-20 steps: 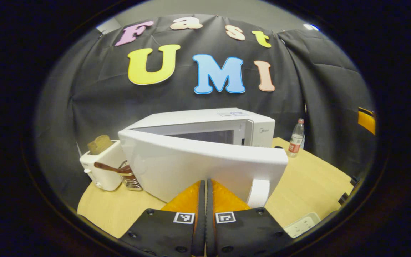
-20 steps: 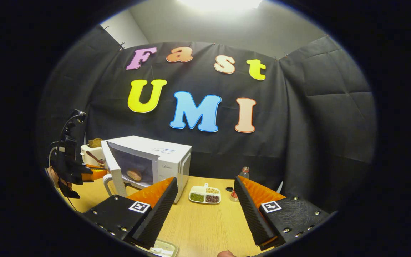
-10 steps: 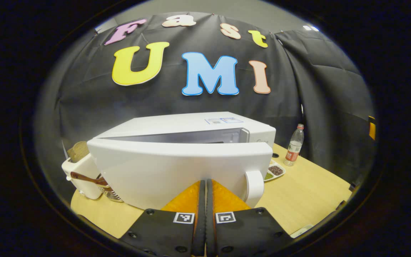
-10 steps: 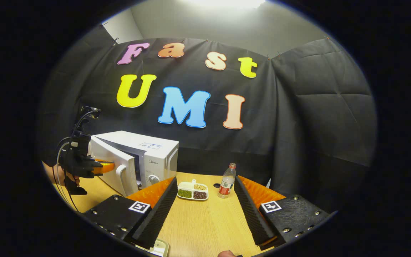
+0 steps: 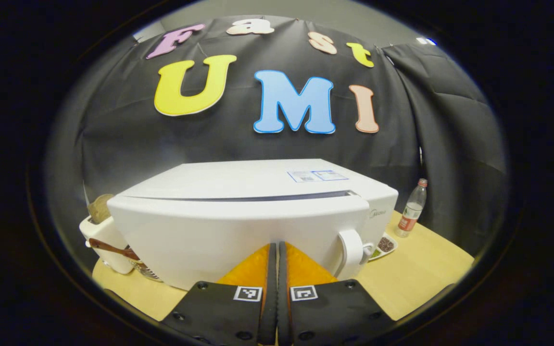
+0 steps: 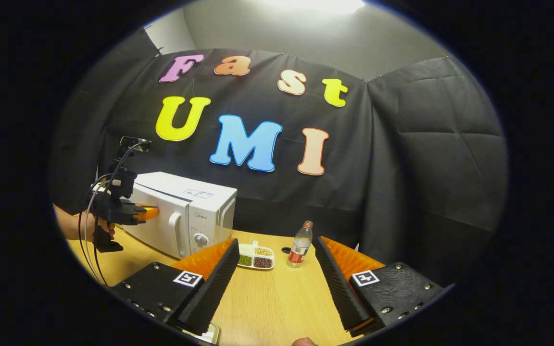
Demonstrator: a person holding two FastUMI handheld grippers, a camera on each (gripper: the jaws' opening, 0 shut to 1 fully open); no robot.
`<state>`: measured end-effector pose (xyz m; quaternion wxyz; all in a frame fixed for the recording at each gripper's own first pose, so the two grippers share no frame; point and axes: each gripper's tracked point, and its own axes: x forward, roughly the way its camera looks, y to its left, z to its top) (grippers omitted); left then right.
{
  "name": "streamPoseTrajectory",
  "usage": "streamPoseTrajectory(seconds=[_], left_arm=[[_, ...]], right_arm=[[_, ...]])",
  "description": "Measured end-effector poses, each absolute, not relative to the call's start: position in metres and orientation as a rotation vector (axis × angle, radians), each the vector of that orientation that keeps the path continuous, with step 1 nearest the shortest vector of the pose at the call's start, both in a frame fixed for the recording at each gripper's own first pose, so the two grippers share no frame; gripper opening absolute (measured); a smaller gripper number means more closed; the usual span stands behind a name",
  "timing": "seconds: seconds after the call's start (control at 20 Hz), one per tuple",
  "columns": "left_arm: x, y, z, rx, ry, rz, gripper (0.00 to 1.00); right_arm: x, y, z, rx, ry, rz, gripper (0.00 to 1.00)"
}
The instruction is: Open the microwave oven with the left hand, put the food in, and close the microwave oven.
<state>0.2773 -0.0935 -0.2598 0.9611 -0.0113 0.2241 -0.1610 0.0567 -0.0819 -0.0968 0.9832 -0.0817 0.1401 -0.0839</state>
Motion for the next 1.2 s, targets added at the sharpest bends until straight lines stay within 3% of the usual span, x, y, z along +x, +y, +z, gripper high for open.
streamPoseTrajectory(seconds=[0.55,1.2], left_arm=[[0.28,-0.094,-0.25,-0.066,0.455,-0.213,0.08],[0.125,-0.04,-0.114,-0.018,0.274,-0.102,0.07]], right_arm=[[0.043,-0.089,-0.087,-0.199,0.251,-0.077,0.97],[0.039,-0.063,-0.066,-0.068,0.159,0.087,0.97]])
